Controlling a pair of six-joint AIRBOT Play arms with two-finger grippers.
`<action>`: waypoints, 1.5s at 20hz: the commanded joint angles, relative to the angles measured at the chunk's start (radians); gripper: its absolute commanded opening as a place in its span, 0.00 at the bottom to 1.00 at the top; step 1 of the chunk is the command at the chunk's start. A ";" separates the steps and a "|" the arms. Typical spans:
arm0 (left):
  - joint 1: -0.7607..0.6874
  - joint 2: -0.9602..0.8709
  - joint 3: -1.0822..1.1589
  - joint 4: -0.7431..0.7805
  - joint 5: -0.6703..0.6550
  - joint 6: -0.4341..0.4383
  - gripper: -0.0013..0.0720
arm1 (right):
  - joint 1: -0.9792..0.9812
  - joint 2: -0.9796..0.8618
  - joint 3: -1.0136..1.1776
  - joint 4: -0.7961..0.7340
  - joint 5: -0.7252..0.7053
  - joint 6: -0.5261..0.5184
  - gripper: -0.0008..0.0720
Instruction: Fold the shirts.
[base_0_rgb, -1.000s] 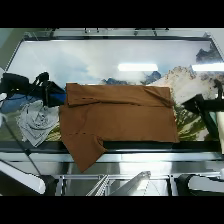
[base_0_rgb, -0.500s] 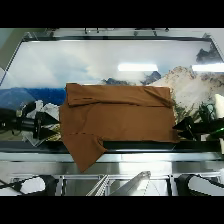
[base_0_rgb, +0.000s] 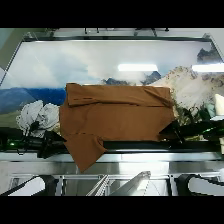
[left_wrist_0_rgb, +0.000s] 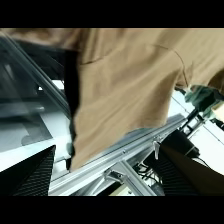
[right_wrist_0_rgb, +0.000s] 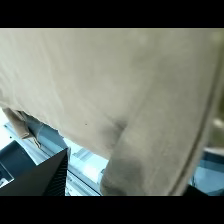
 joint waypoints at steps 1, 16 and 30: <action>-0.033 0.007 -0.058 0.004 -0.103 -0.024 0.97 | 0.010 -0.003 -0.001 -0.010 -0.139 -0.010 0.69; -0.292 0.008 0.227 -0.053 0.051 -0.051 0.05 | -0.060 0.006 0.002 -0.028 0.018 0.044 0.03; -0.219 0.006 0.256 -0.175 0.145 0.025 0.05 | -0.222 0.141 0.002 0.287 0.202 -0.034 0.03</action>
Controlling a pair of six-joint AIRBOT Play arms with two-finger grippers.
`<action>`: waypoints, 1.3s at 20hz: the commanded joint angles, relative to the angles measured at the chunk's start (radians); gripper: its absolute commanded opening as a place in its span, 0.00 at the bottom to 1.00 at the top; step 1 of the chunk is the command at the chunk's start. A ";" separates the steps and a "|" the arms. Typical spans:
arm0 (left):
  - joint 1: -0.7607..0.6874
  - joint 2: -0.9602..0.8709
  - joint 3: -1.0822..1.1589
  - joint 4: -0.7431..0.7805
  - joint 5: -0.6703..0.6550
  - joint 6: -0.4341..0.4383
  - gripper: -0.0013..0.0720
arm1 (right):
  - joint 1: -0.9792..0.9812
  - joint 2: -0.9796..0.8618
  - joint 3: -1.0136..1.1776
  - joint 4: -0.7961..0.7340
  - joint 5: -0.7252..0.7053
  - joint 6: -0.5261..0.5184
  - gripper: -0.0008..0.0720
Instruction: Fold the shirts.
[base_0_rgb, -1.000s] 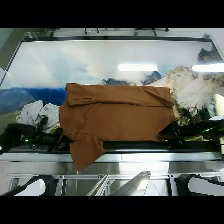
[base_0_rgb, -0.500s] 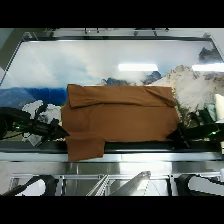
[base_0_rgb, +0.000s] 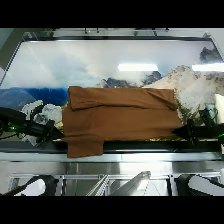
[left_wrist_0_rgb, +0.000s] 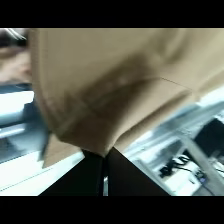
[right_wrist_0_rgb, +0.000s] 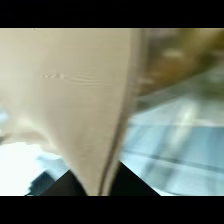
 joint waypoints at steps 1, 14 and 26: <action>-0.002 0.000 0.050 -0.254 0.109 0.084 0.05 | -0.001 0.029 0.004 0.296 0.144 -0.101 0.03; -0.109 -0.661 0.858 -0.298 0.028 -0.051 0.05 | 0.220 -0.349 0.327 0.737 -0.379 -0.382 0.03; -0.192 -0.955 1.301 -0.294 0.162 -0.085 0.65 | 0.271 -0.494 0.426 0.597 -0.349 -0.336 0.40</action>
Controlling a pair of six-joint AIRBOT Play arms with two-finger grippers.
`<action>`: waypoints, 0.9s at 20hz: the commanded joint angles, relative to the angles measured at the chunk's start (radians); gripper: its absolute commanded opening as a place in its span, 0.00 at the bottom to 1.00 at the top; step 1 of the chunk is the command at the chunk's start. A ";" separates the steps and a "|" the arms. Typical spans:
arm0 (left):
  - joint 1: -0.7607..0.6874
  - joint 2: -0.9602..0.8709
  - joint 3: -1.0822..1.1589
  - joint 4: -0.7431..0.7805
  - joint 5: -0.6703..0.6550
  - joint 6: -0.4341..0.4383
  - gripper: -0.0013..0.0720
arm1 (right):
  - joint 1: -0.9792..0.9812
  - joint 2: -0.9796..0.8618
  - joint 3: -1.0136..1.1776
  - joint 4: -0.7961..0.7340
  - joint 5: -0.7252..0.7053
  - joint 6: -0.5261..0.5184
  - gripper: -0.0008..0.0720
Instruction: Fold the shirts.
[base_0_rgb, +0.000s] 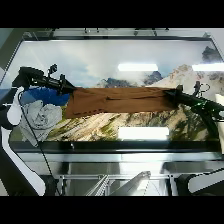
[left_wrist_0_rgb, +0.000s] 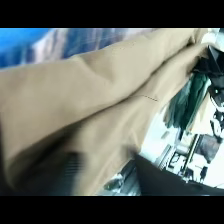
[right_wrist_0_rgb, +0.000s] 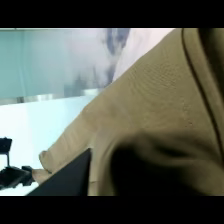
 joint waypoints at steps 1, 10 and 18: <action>-0.001 -0.029 0.116 0.007 0.098 -0.042 0.82 | -0.039 0.013 0.036 -0.187 0.074 0.094 0.55; 0.099 0.150 -0.024 0.007 0.154 -0.097 0.89 | -0.235 0.177 0.265 -0.692 0.149 0.426 0.91; 0.039 0.242 -0.211 0.006 0.159 -0.077 0.89 | -0.119 -0.019 0.266 -0.671 0.137 0.452 0.91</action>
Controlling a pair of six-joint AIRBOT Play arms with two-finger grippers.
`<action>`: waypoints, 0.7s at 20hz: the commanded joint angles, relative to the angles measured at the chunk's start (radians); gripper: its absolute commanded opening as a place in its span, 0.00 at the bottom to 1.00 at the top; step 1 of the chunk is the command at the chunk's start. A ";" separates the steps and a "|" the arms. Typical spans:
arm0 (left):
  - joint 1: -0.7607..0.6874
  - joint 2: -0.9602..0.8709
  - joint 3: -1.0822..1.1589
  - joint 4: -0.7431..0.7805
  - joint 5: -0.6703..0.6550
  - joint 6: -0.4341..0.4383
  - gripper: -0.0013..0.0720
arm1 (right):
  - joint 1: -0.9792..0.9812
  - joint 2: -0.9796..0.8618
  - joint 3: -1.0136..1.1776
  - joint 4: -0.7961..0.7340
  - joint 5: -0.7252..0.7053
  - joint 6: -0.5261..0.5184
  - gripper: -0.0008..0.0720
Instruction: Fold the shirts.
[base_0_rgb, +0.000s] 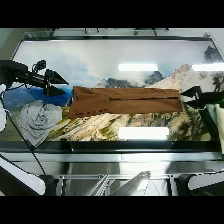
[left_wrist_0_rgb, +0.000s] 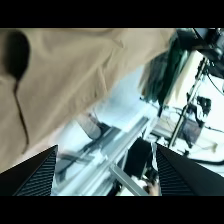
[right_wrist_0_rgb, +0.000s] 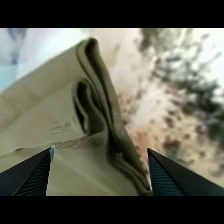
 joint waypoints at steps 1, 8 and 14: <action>-0.039 0.020 -0.061 0.000 -0.002 0.008 0.89 | 0.068 -0.075 0.006 0.024 -0.002 0.013 0.91; -0.233 0.019 -0.085 -0.001 -0.240 0.082 0.85 | 0.164 -0.119 0.039 0.156 -0.017 -0.008 0.03; -0.534 0.013 -0.085 0.065 -0.598 0.129 0.01 | 0.110 -0.068 0.063 0.144 0.122 -0.010 0.03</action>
